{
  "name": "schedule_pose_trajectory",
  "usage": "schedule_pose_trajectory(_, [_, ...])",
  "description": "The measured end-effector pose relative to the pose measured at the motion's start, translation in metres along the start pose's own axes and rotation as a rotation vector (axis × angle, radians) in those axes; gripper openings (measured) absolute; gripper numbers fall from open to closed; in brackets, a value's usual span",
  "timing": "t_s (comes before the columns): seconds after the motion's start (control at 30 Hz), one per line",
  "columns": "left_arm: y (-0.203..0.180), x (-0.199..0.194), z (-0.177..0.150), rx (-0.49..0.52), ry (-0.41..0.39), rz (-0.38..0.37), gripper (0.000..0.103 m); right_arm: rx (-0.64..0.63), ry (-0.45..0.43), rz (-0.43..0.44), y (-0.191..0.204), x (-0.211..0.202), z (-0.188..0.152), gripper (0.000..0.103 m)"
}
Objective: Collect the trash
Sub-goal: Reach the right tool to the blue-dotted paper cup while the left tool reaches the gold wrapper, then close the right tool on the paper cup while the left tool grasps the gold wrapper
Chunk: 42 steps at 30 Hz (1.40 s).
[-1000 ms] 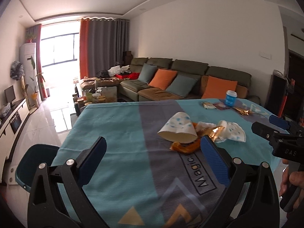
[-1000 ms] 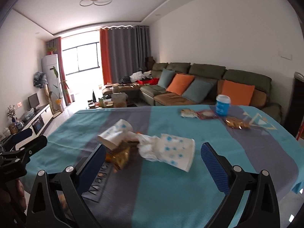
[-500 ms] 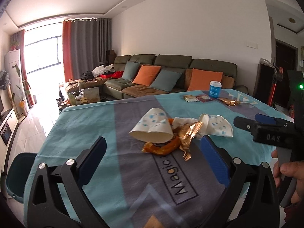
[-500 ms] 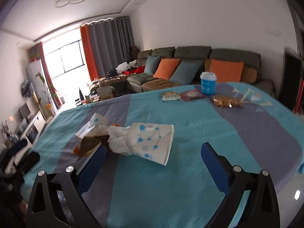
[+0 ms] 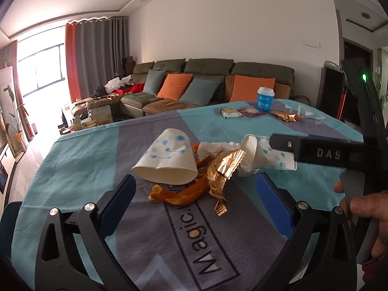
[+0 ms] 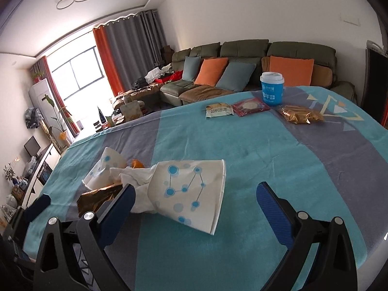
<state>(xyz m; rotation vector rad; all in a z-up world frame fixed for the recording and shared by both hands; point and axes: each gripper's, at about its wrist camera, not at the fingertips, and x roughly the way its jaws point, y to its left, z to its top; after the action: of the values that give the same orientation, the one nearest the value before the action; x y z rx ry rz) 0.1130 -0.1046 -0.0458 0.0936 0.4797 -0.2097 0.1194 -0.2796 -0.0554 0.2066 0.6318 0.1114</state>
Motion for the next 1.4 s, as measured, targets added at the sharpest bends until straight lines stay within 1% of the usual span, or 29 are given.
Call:
schedule_pose_trajectory(0.2, [-0.008,0.016,0.0,0.021,0.012,-0.011,0.097,0.016,0.037,0.032,-0.001,0.017,0.004,0.096])
schedule_pose_trajectory(0.27, [-0.011,0.021,-0.001,0.031,0.027,-0.015,0.092,0.014,0.049,0.033,0.001,0.022,0.005,0.096])
schedule_pose_trajectory(0.33, [-0.014,0.026,-0.002,0.042,0.044,-0.016,0.084,0.021,0.059,0.034,0.001,0.027,0.005,0.096])
schedule_pose_trajectory(0.47, [-0.018,0.036,-0.005,0.055,0.083,-0.028,0.073,0.02,0.072,0.031,0.004,0.033,0.008,0.096])
schedule_pose_trajectory(0.53, [-0.019,0.039,-0.005,0.057,0.092,-0.036,0.065,0.024,0.082,0.026,0.003,0.038,0.009,0.096])
schedule_pose_trajectory(0.57, [-0.02,0.041,-0.006,0.061,0.098,-0.038,0.063,0.026,0.087,0.023,0.003,0.038,0.009,0.096])
schedule_pose_trajectory(0.63, [-0.022,0.042,-0.007,0.07,0.103,-0.046,0.051,0.035,0.101,0.029,0.001,0.041,0.008,0.096])
schedule_pose_trajectory(0.73, [-0.022,0.045,-0.008,0.071,0.111,-0.051,0.04,0.032,0.11,0.03,0.002,0.044,0.008,0.096])
schedule_pose_trajectory(0.77, [-0.023,0.045,-0.008,0.074,0.112,-0.057,0.037,0.032,0.114,0.029,0.002,0.045,0.007,0.094])
schedule_pose_trajectory(0.83, [-0.023,0.045,-0.009,0.076,0.111,-0.056,0.029,0.036,0.117,0.028,0.002,0.045,0.006,0.091])
schedule_pose_trajectory(0.9, [-0.023,0.046,-0.01,0.072,0.11,-0.058,0.024,0.033,0.122,0.026,0.003,0.045,0.005,0.085])
schedule_pose_trajectory(0.97, [-0.023,0.047,-0.01,0.07,0.11,-0.057,0.019,0.027,0.131,0.025,0.004,0.046,0.004,0.083])
schedule_pose_trajectory(1.0, [-0.022,0.045,-0.011,0.069,0.107,-0.057,0.017,0.028,0.133,0.024,0.004,0.047,0.003,0.08])
schedule_pose_trajectory(1.07, [-0.023,0.045,-0.01,0.068,0.102,-0.058,0.016,0.028,0.143,0.024,0.004,0.048,0.001,0.074])
schedule_pose_trajectory(1.27, [-0.018,0.04,-0.009,0.05,0.088,-0.067,0.013,0.033,0.137,0.025,0.003,0.044,-0.001,0.073])
schedule_pose_trajectory(1.4, [-0.014,0.029,-0.005,0.035,0.058,-0.076,0.013,0.033,0.101,0.017,0.0,0.034,0.003,0.072])
